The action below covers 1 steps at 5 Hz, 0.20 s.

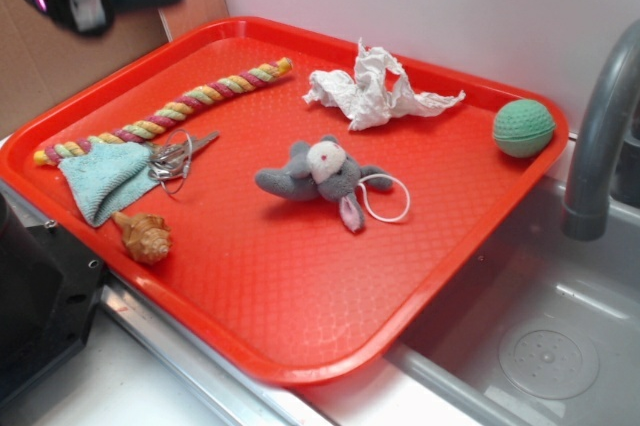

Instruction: Grab the plastic pickle.

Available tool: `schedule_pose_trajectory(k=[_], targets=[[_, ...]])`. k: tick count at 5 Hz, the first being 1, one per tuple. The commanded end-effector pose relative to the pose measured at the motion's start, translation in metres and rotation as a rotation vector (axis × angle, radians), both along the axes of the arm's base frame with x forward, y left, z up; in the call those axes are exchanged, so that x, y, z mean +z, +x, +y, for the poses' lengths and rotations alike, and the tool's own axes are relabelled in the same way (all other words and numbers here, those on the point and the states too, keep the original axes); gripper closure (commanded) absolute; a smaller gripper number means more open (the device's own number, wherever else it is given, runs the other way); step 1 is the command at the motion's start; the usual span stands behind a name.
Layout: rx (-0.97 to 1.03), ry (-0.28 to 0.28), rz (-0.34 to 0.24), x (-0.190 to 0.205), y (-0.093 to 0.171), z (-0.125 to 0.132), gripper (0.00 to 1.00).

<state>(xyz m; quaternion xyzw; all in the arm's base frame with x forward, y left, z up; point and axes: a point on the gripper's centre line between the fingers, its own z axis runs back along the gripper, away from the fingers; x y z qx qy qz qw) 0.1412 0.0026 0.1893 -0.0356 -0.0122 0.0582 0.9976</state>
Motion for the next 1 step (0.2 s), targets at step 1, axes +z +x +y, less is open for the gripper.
schedule_pose_trajectory(k=[1], targets=[[0.130,0.060,-0.110,0.0303,0.0221,0.0089,1.00]])
